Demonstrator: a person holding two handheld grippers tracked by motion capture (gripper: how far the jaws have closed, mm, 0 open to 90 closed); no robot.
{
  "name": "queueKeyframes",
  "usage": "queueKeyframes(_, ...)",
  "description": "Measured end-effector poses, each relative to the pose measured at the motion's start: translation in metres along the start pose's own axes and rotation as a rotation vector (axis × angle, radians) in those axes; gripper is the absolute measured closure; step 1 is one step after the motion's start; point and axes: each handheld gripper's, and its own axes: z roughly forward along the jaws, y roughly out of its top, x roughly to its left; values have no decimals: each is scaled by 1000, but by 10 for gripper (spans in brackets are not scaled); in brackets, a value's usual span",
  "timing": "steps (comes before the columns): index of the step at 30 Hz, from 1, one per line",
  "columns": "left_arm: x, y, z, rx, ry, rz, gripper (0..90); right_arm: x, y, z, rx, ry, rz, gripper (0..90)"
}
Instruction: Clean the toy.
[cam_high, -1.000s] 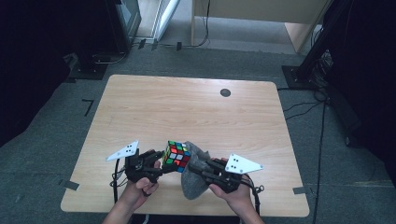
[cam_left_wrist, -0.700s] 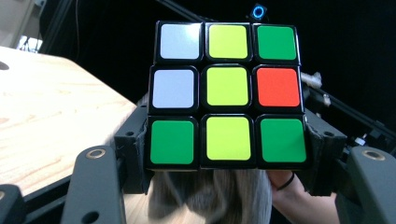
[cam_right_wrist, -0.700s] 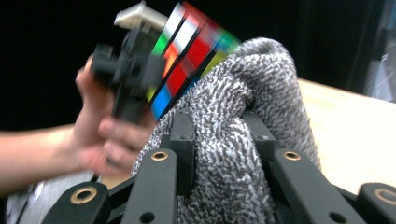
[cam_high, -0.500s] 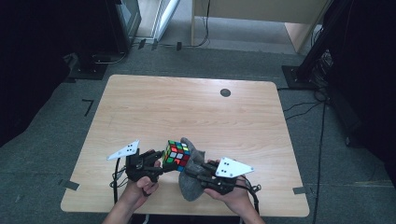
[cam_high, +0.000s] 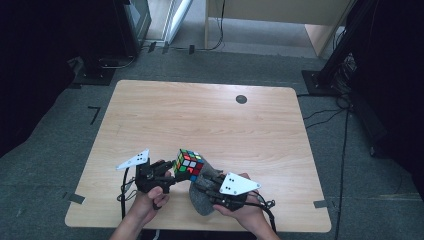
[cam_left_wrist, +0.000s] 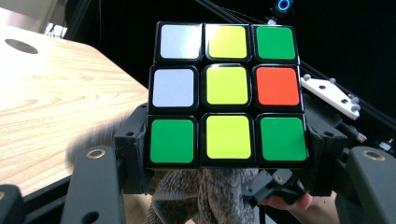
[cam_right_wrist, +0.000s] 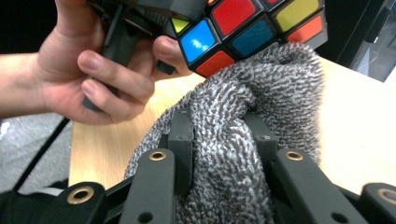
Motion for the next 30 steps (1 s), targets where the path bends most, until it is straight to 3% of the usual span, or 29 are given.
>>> queueKeyframes(2,0,0,0,2,1,-1,345,-4,2,-4,-11,-17,13,702)
queueKeyframes(6,-1,-2,5,29,12,11,345,-15,3,-14,-85,-83,86,702)
queueKeyframes(12,1,0,1,14,16,-4,344,1,-4,3,9,-5,0,697)
queueKeyframes(14,1,0,0,13,15,-8,345,2,-1,2,16,-18,-32,698)
queueKeyframes(17,1,-1,3,20,7,-8,345,-6,3,-7,-41,-77,2,700)
queueKeyframes(19,1,-1,4,23,6,-4,344,-7,3,-10,-65,-91,21,700)
queueKeyframes(26,1,0,1,14,20,0,345,6,-5,8,37,-42,-57,699)
queueKeyframes(28,0,1,1,19,28,4,345,3,-3,4,15,-82,-50,699)
queueKeyframes(30,1,0,2,36,48,19,345,-5,1,-6,-57,-155,-7,699)
